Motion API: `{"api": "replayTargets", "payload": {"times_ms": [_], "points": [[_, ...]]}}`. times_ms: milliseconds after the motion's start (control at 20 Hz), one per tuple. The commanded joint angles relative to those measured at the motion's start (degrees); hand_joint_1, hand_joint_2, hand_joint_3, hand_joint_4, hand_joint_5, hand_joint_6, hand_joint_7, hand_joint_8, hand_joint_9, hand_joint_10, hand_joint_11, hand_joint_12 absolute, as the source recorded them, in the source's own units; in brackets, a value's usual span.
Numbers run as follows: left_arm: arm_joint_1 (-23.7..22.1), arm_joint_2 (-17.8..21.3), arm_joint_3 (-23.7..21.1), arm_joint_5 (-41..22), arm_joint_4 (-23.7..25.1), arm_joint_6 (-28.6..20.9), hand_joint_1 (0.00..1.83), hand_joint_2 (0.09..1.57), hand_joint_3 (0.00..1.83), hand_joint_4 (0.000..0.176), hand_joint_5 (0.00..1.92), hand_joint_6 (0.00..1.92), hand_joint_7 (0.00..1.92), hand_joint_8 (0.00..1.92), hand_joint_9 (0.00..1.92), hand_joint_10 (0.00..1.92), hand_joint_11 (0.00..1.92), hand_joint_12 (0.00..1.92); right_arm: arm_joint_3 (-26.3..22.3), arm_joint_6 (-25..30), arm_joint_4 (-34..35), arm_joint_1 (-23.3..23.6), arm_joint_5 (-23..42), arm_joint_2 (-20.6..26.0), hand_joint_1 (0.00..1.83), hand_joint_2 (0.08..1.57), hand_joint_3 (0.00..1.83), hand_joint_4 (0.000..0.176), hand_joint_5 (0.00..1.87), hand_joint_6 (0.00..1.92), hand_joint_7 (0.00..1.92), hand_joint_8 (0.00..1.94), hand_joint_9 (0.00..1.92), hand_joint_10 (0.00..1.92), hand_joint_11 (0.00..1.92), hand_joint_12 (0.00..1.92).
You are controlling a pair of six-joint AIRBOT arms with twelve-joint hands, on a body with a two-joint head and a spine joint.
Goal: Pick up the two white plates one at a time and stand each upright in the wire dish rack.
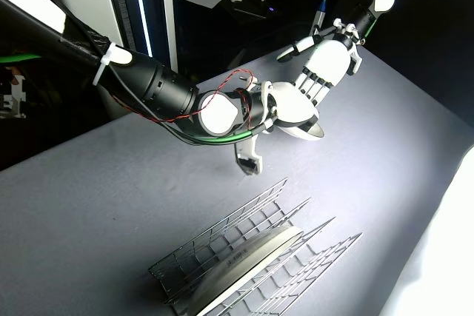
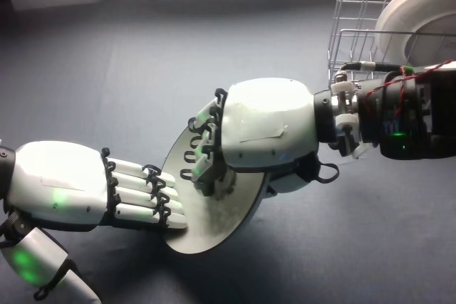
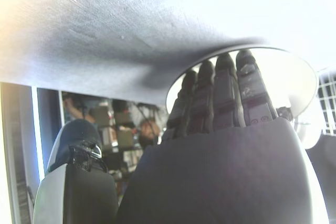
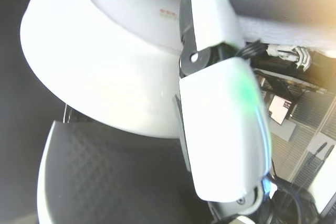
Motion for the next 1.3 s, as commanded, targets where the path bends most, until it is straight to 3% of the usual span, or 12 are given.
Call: {"api": "replayTargets", "payload": {"times_ms": [0,150,300,500,700,950,1200,1250], "points": [[0.2,0.0,0.0,-1.6,-0.2,-0.2,0.00,1.08,0.00,0.000,0.08,0.00,0.05,0.01,0.03,0.01,0.02,0.01,0.2,-0.1,0.6,-0.1,-0.3,0.4,1.39,1.06,0.00,0.000,1.06,0.75,1.15,0.71,0.99,1.06,0.72,1.15],[-0.8,0.5,-0.2,-2.1,-0.2,-0.3,0.00,1.08,0.00,0.000,0.09,0.01,0.05,0.00,0.03,0.00,0.02,0.01,0.1,-0.1,0.6,0.2,1.2,1.2,1.38,1.06,0.00,0.000,1.08,0.83,1.14,0.64,0.96,1.09,0.69,1.23],[-2.5,1.3,-0.5,-2.8,-0.2,-0.6,0.00,1.07,0.00,0.000,0.09,0.01,0.05,0.01,0.03,0.01,0.02,0.01,-1.0,0.0,0.9,0.7,2.4,3.0,1.38,1.09,0.00,0.000,1.01,0.94,1.09,0.73,0.91,1.16,0.66,1.28],[-6.1,2.9,-0.9,-3.8,-0.2,-0.7,0.00,1.07,0.00,0.000,0.08,0.00,0.04,0.01,0.03,0.01,0.02,0.01,-6.1,0.0,3.7,1.8,3.0,7.4,1.37,1.10,0.00,0.000,0.99,1.00,1.05,0.77,0.90,1.18,0.66,1.26],[-8.6,4.5,-1.2,-4.7,-0.2,-1.2,0.00,1.08,0.00,0.000,0.10,0.01,0.06,0.00,0.04,0.00,0.02,0.01,-11.8,0.0,8.8,4.0,3.0,12.0,1.38,1.09,0.00,0.000,0.94,0.94,1.06,0.85,0.96,1.15,0.71,1.20],[-11.4,6.2,-2.8,-5.9,-0.2,-2.0,0.00,1.07,0.00,0.000,0.10,0.01,0.06,0.01,0.04,0.01,0.02,0.01,-18.3,0.4,19.4,6.9,2.0,17.6,1.37,1.13,0.00,0.000,0.87,0.98,0.96,1.03,0.91,1.27,0.66,1.31],[-12.2,7.2,-3.1,-6.4,-0.1,-2.2,0.00,1.06,0.00,0.000,0.09,0.00,0.06,0.00,0.03,0.00,0.01,0.00,-21.2,0.8,31.1,8.5,1.7,21.6,1.38,1.11,0.00,0.000,0.91,0.95,1.00,0.96,0.94,1.22,0.69,1.27],[-12.9,7.4,-3.1,-6.5,1.3,-3.1,0.00,1.06,0.00,0.000,0.09,0.00,0.05,0.00,0.03,0.00,0.01,0.00,-21.7,0.9,36.2,9.3,1.2,23.5,1.38,1.11,0.00,0.000,0.91,0.94,1.00,0.96,0.94,1.21,0.69,1.27]]}}
